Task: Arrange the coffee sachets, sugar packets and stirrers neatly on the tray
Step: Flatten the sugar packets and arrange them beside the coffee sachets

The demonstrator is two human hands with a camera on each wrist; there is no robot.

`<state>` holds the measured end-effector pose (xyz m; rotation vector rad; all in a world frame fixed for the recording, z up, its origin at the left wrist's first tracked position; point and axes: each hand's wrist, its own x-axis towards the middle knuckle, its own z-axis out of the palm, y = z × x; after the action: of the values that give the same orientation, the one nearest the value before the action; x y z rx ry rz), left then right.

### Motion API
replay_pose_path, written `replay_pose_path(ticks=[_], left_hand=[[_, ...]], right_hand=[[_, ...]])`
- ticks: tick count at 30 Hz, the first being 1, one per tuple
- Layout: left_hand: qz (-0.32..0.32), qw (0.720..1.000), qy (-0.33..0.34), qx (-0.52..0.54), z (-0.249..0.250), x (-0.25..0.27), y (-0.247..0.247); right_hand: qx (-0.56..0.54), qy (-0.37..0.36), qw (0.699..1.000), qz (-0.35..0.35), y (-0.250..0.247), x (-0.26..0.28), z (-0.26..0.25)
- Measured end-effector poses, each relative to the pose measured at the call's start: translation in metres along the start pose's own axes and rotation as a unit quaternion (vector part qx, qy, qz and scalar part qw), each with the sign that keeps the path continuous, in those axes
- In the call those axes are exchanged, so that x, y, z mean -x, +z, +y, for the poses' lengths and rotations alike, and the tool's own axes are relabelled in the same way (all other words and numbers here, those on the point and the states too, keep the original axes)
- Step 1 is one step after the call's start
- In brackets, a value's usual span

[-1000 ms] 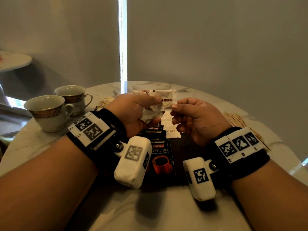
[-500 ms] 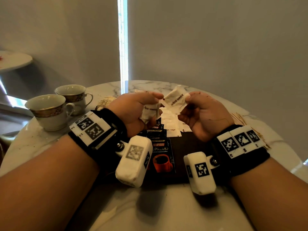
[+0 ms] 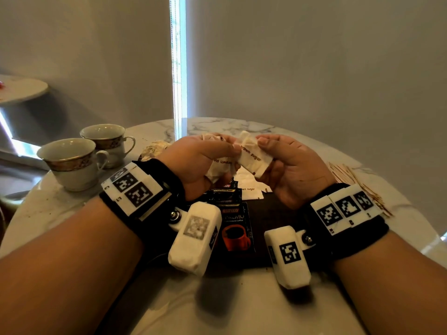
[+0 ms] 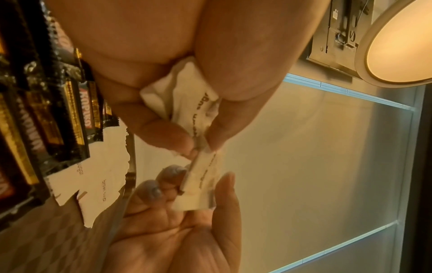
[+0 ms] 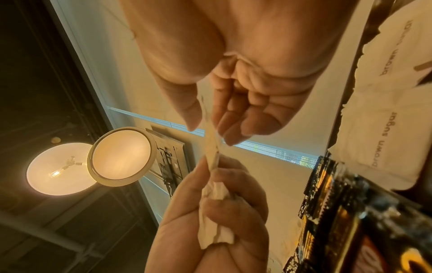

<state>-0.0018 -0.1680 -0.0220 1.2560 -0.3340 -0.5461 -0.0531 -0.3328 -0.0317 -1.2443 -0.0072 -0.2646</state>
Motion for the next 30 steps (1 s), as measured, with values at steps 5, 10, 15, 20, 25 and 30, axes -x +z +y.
replay_pose_path(ticks=[5, 10, 15, 20, 25, 30], left_hand=[[0.017, 0.999, 0.002, 0.039, -0.001, -0.003, -0.003], [0.017, 1.0, 0.009, -0.014, -0.002, -0.002, -0.002], [0.026, 0.999, 0.009, -0.021, -0.003, -0.003, -0.001], [0.023, 1.0, 0.005, -0.006, -0.002, -0.003, -0.001], [0.06, 0.997, -0.015, 0.039, 0.002, -0.003, -0.003], [0.059, 0.997, -0.015, 0.051, 0.005, -0.002, -0.004]], right_hand=[[0.045, -0.01, 0.998, 0.039, -0.006, -0.005, 0.003], [0.05, -0.004, 0.998, 0.042, -0.005, -0.006, 0.004], [0.049, -0.001, 0.999, 0.021, -0.003, -0.001, 0.002], [0.051, -0.01, 0.998, 0.032, -0.008, -0.008, 0.003], [0.036, -0.005, 0.993, 0.108, -0.042, -0.03, -0.005], [0.062, 0.11, 0.972, 0.2, -0.083, -0.048, 0.005]])
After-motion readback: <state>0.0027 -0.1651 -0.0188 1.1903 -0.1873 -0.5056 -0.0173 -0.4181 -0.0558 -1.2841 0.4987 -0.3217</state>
